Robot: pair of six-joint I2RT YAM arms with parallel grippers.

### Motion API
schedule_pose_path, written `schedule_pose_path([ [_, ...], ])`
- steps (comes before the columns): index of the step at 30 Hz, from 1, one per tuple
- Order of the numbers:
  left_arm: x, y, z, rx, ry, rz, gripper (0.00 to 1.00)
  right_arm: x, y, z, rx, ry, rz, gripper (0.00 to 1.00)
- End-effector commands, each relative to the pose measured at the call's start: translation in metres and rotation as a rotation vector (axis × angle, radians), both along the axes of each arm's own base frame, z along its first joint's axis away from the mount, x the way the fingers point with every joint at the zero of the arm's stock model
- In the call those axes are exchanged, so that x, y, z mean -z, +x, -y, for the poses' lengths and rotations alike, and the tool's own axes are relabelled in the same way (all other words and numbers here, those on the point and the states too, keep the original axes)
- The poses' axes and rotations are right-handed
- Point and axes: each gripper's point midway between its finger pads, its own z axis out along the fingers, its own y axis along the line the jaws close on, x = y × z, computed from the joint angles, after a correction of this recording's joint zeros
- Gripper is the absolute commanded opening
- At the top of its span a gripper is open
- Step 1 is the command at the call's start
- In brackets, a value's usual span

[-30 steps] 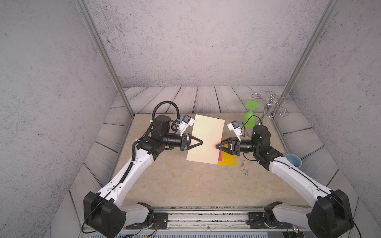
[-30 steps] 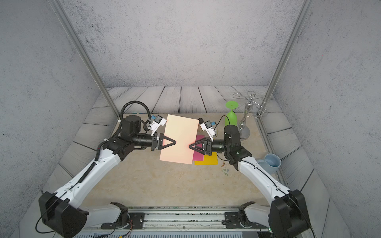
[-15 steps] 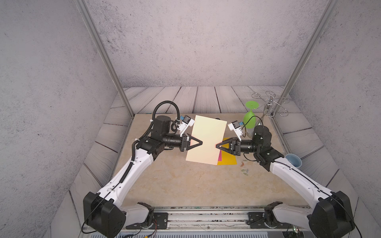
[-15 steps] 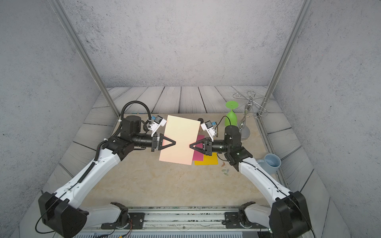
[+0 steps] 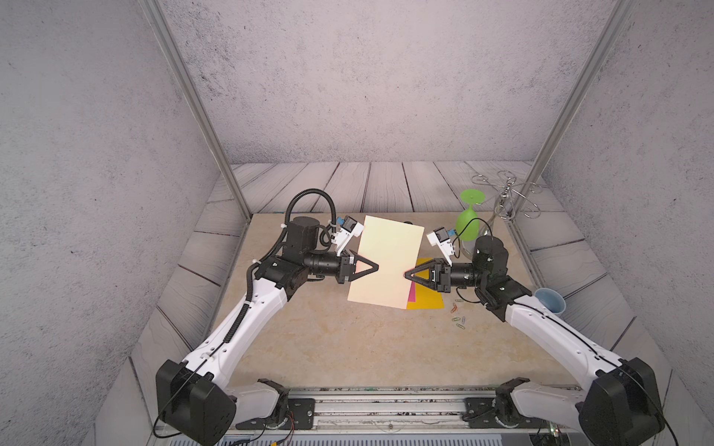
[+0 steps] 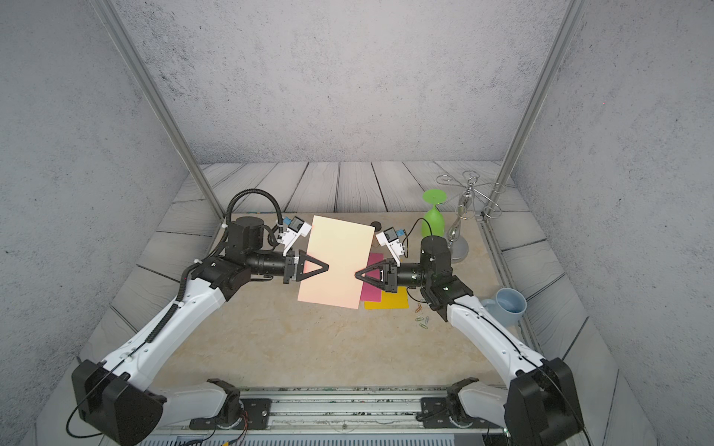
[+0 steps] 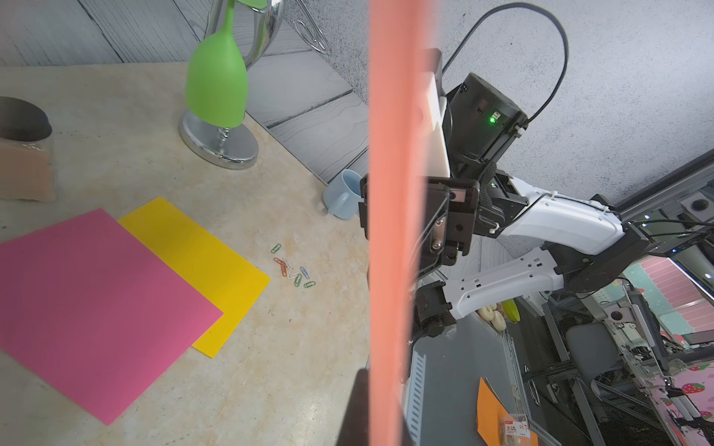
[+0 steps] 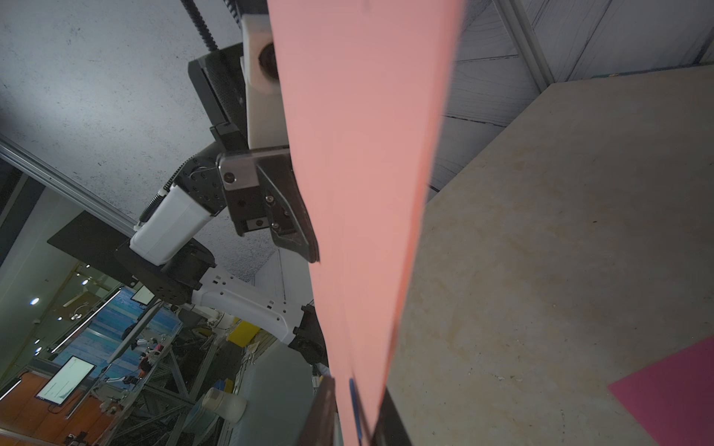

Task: Unclip the paperclips from the documents
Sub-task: Remove the paper clip from the document.

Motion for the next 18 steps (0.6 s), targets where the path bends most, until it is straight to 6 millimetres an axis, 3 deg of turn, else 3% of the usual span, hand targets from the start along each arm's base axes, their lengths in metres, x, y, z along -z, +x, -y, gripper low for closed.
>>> schedule_pose_path([
  [1, -0.0173, -0.0021, -0.0041, -0.002, -0.017, 0.059, 0.0, -0.0066, -0.0117, 0.0024, -0.02, 0.01, 0.037, 0.14],
  [18, -0.0175, -0.003, -0.0064, -0.01, -0.013, 0.07, 0.0, -0.005, -0.0102, 0.0029, -0.006, 0.001, 0.04, 0.09],
])
